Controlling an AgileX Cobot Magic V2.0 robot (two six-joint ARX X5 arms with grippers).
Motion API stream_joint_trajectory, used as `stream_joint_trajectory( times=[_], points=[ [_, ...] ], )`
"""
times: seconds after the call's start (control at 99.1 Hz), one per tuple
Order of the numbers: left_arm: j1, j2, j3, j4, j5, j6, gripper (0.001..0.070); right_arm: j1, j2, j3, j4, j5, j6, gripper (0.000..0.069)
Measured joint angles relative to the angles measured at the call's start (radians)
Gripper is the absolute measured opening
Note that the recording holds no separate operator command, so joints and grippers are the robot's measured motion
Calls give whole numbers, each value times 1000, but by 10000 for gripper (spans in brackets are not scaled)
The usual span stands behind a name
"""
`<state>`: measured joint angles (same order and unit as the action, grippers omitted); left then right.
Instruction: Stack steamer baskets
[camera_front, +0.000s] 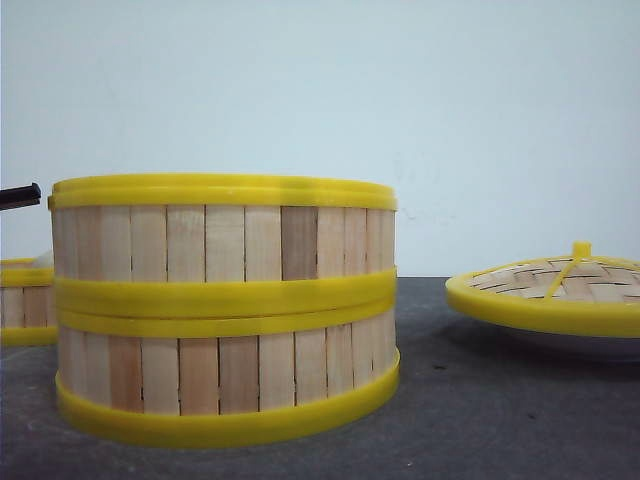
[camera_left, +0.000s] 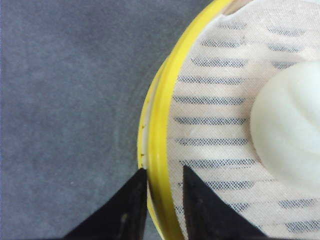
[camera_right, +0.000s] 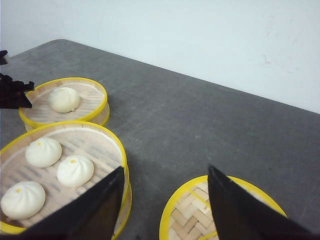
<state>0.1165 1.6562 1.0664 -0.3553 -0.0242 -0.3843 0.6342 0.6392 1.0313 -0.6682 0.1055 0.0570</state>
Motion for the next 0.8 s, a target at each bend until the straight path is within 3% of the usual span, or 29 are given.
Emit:
stream_joint_trajectory(
  times=[0.131, 0.313, 0.585, 0.797],
  points=[
    [0, 6, 6, -8, 0, -2, 105, 0, 0, 0, 0, 0, 0, 323],
    [0, 6, 7, -10, -2, -7, 29, 0, 0, 0, 0, 0, 0, 323],
    [5, -3, 8, -14, -3, 1, 25, 0, 0, 0, -1, 1, 0, 312],
    [41, -128, 36, -73, -3, 2, 25, 0, -5, 0, -1, 2, 0, 276]
  ],
)
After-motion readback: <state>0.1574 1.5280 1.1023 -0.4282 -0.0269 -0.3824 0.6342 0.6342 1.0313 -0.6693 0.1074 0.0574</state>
